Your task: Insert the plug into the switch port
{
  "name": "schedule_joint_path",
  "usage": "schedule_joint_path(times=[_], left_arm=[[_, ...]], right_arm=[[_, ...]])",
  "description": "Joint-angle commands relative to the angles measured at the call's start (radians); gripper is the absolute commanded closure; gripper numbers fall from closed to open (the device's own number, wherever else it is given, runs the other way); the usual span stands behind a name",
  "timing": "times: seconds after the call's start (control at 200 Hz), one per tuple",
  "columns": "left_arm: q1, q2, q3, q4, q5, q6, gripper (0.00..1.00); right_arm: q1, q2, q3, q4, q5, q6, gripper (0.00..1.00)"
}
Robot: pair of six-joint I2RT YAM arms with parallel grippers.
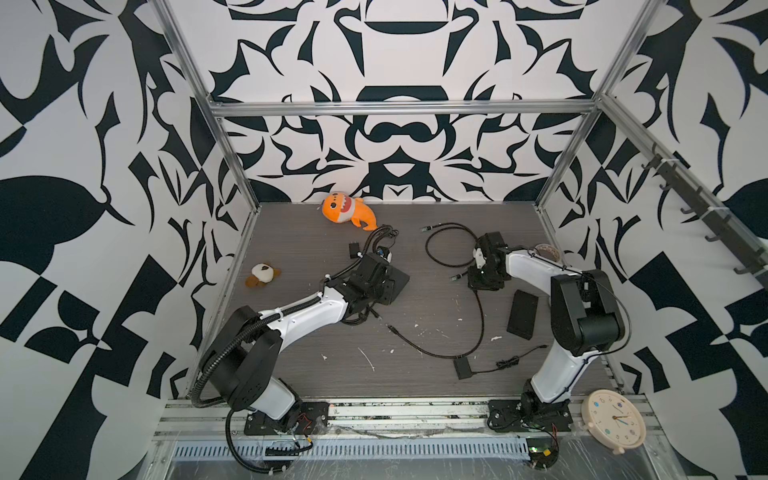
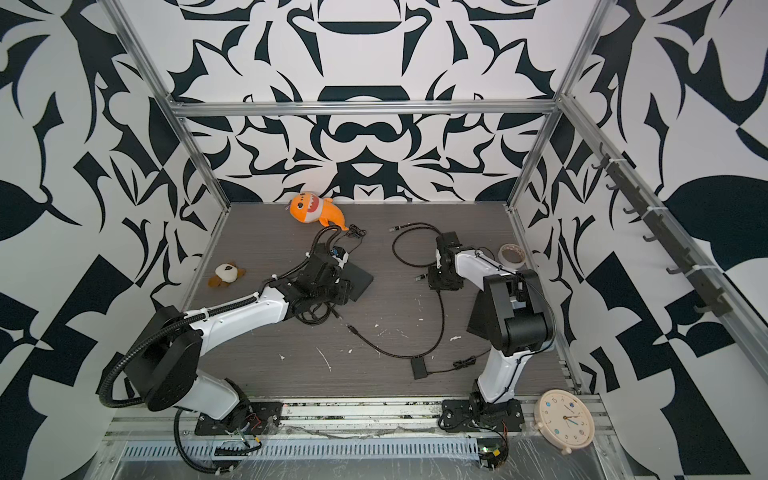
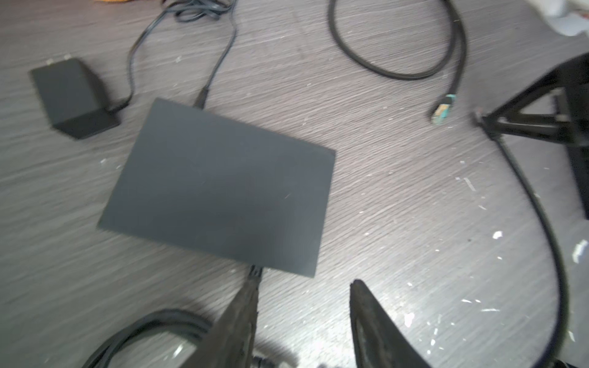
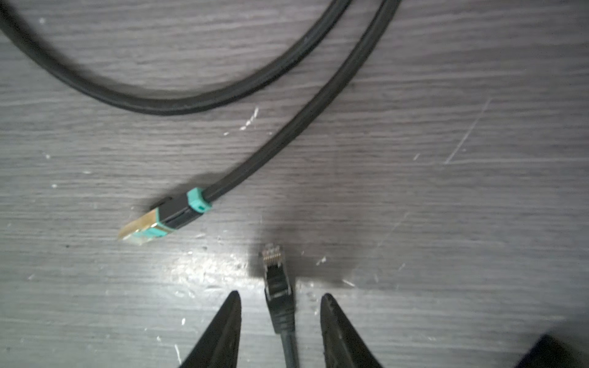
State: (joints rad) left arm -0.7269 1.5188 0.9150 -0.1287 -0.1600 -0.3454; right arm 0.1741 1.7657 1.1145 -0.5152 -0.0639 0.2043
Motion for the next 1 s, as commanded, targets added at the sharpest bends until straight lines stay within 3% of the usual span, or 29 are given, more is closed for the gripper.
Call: schedule_joint_path(times=[0.0, 0.17, 0.305, 0.575, 0.855, 0.995], left_arm=[[0.004, -0.043, -0.002, -0.083, -0.08, -0.07, 0.47], [0.053, -0.06, -0.002, -0.127, -0.105, -0.127, 0.43], [0.152, -0.072, -0.016, -0.146, -0.068, -0.176, 0.42], [0.282, -0.155, -0.111, -0.13, -0.03, -0.236, 0.41], [0.296, -0.194, -0.15, -0.119, -0.031, -0.236, 0.4], [0.295, -0.196, -0.153, -0.124, -0.033, -0.231, 0.41]], right_arm=[[0.026, -0.108, 0.015, -0.02, -0.008, -0.022, 0.54], [0.196, -0.196, -0.032, 0.035, -0.238, -0.087, 0.53], [0.384, -0.155, -0.039, 0.066, -0.306, -0.093, 0.54], [0.637, -0.048, 0.022, 0.07, -0.229, -0.059, 0.53], [0.739, 0.093, 0.134, -0.03, -0.072, -0.112, 0.52], [0.766, 0.166, 0.192, -0.07, 0.025, -0.128, 0.63]])
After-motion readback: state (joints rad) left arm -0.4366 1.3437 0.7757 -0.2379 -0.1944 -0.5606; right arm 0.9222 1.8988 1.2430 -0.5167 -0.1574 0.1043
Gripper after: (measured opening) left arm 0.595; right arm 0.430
